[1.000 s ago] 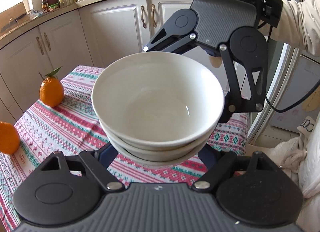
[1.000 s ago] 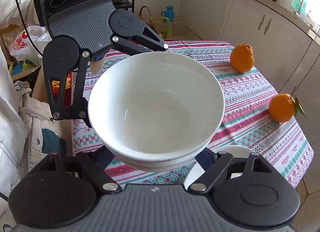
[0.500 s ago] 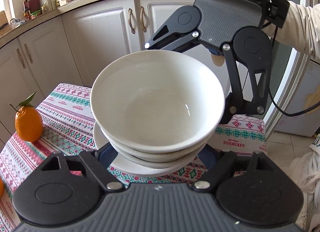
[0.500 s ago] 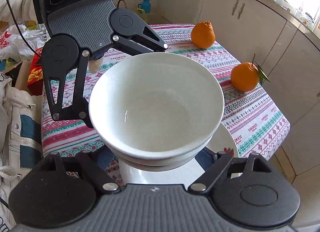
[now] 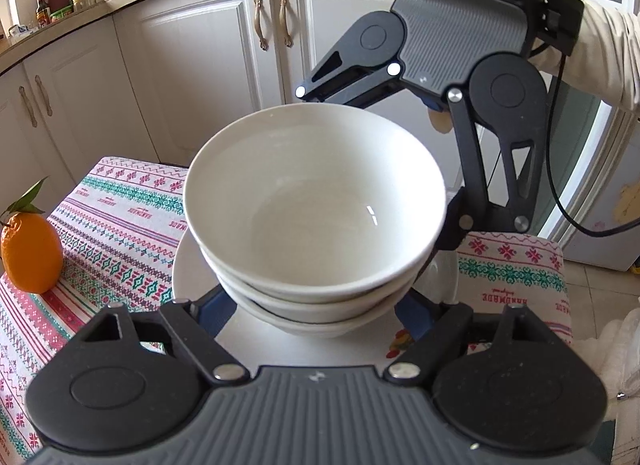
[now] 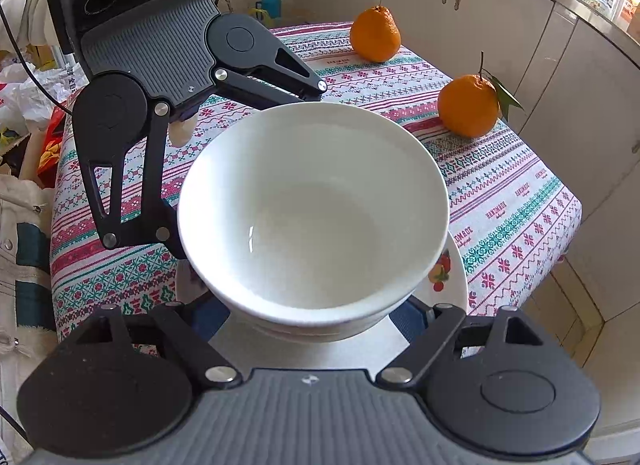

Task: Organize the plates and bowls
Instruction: 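Lift the bowl stack with both tools and carry it over the plate stack, then lower the bowl stack onto the plates and open both tools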

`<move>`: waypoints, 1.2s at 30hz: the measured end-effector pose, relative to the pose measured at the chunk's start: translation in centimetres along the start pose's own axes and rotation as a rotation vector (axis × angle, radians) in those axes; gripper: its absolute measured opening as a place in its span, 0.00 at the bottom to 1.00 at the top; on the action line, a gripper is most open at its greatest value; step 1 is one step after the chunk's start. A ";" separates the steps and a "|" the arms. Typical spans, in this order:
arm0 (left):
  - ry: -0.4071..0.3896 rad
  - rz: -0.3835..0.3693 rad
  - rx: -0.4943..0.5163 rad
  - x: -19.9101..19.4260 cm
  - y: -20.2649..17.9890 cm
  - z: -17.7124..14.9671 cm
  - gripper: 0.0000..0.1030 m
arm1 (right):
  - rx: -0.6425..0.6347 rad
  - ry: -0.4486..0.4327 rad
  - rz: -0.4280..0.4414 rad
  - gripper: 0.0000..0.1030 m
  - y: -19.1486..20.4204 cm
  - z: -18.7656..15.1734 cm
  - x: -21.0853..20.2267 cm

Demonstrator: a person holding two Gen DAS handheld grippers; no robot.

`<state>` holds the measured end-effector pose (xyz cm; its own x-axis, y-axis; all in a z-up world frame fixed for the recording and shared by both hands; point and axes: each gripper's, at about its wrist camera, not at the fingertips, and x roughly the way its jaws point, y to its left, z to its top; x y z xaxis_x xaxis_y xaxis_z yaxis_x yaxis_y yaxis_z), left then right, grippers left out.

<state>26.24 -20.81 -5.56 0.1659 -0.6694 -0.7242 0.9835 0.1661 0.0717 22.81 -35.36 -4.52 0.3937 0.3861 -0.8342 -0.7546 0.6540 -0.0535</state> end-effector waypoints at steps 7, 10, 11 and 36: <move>-0.009 -0.004 -0.033 0.1 0.7 0.1 0.83 | 0.036 -0.014 0.001 0.86 -1.1 -0.2 0.0; -0.010 -0.008 -0.039 0.4 1.0 0.1 0.83 | 0.039 -0.018 -0.003 0.86 -1.1 -0.2 -0.2; -0.011 -0.007 -0.039 0.4 1.0 0.1 0.83 | 0.042 -0.019 -0.003 0.86 -1.1 -0.2 -0.2; -0.183 0.544 -0.427 -9.7 -6.6 -3.7 0.99 | 0.755 -0.102 -0.559 1.00 7.9 -1.7 -3.9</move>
<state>17.86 -12.69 -1.53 0.6710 -0.5157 -0.5327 0.6500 0.7548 0.0881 14.43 -32.79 -2.63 0.6669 -0.0787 -0.7410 0.0824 0.9961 -0.0317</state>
